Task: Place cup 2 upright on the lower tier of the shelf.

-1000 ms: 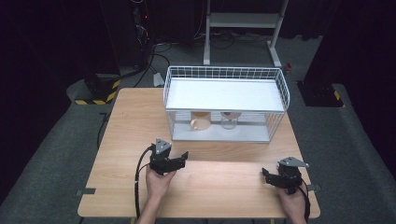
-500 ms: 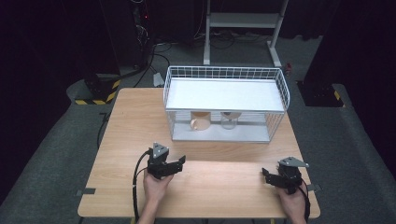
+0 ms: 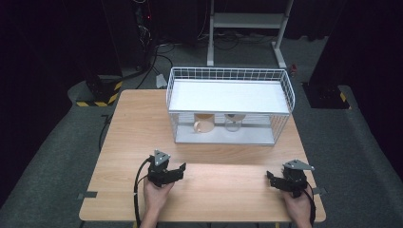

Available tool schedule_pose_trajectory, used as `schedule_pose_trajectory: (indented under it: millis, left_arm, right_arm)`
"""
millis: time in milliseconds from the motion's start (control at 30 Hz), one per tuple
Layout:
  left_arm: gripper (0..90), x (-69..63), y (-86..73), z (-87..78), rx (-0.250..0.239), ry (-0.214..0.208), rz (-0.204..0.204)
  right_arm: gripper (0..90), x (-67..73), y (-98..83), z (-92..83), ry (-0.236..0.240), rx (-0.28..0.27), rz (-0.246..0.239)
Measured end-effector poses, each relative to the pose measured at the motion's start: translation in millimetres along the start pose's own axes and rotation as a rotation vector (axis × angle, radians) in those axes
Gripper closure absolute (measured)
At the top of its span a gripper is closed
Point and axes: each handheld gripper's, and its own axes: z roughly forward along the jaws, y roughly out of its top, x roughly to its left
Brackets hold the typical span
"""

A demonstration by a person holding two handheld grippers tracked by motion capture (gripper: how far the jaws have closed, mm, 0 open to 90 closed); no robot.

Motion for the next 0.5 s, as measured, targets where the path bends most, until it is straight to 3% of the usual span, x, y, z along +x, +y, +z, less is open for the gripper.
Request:
schedule_pose_trajectory:
  millis: [500]
  left_arm:
    - [24.5, 1.8, -16.3, 2.7, 0.044, 0.058, 0.032]
  right_arm:
    - [22.9, 0.1, 0.0, 0.0, 0.0, 0.0, 0.0]
